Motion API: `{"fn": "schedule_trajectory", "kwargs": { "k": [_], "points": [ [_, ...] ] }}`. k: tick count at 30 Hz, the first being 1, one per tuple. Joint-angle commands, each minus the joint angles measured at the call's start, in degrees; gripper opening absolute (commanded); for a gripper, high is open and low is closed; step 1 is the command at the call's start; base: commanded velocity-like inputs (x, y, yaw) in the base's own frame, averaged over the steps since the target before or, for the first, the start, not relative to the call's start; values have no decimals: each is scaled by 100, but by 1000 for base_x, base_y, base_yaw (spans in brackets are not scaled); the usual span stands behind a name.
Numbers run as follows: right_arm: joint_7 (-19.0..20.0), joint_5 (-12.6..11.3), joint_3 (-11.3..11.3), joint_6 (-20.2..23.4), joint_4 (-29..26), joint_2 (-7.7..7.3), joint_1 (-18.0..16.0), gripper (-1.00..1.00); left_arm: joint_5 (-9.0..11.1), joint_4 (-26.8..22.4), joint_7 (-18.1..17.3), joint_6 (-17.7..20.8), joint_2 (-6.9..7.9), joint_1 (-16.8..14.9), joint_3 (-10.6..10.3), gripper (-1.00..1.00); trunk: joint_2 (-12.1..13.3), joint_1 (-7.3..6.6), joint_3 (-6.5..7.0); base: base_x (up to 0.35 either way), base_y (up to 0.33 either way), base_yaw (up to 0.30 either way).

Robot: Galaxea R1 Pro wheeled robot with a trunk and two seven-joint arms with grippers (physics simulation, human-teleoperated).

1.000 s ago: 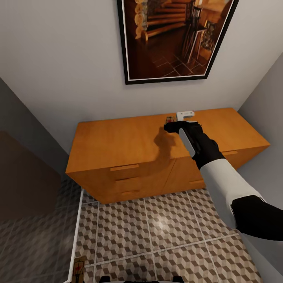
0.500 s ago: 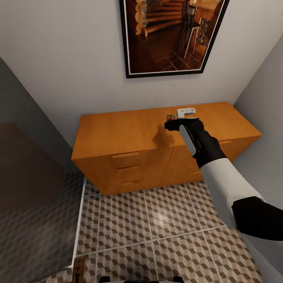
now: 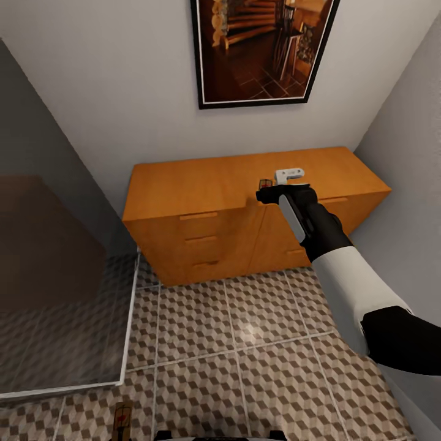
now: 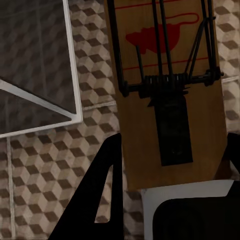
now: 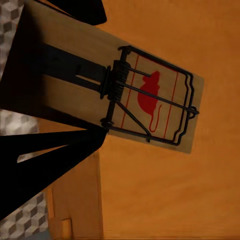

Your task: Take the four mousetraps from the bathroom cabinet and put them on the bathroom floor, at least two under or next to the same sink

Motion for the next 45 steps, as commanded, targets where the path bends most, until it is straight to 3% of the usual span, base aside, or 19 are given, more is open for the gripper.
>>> {"fn": "schedule_trajectory", "kwargs": {
  "k": [1, 16, 22, 28, 33, 36, 37, 42, 43, 45],
  "points": [
    [-52, -81, 13, 11, -3, -3, -5, -100, -29, 15, 72, -22, -3, -6, -48, -100, -10, -1, -8, -336, 0, 0],
    [-31, -80, 14, -4, 104, -13, -5, -100, -29, 15, 72, -22, -5, -6, -48, -100, -10, -1, -8, -336, 0, 0],
    [-18, -87, 14, -59, 453, -16, -5, -100, -29, 15, 72, -22, -8, -6, -48, -100, -10, -1, -8, -336, 0, 0],
    [1, -92, 14, -427, 915, -19, -5, -100, -29, 15, 72, -22, -11, -6, -48, -100, -10, -1, -8, -335, 0, 0],
    [26, -106, 22, -1121, 1816, -16, -5, -100, -29, 15, 72, -22, -11, -6, -48, -100, -10, -1, -8, -219, 0, 0],
    [80, -117, 23, -2090, 2989, -8, -5, -100, -29, 15, 72, -22, -12, -6, -48, -100, -10, -1, -8, -39, 0, 0],
    [108, -118, 23, -2221, 3150, -6, -5, -100, -29, 15, 72, -22, -12, -6, -48, -100, -10, -1, -8, -15, 0, 0],
    [760, -110, 23, -3686, 4700, 7, 37, -100, -29, 16, 72, -22, -12, -6, -48, -100, -10, -1, -8, -5, 0, 0],
    [877, -107, 23, -3910, 4814, 0, 138, -100, -29, 16, 72, -22, -12, -6, -48, -100, -10, -1, -8, -1, 0, 0],
    [1052, -97, 23, -4242, 4944, -11, 674, -100, -29, 15, 72, -22, -12, -6, -48, -100, -10, -1, -8, 0, 0, 0]
  ]
}}
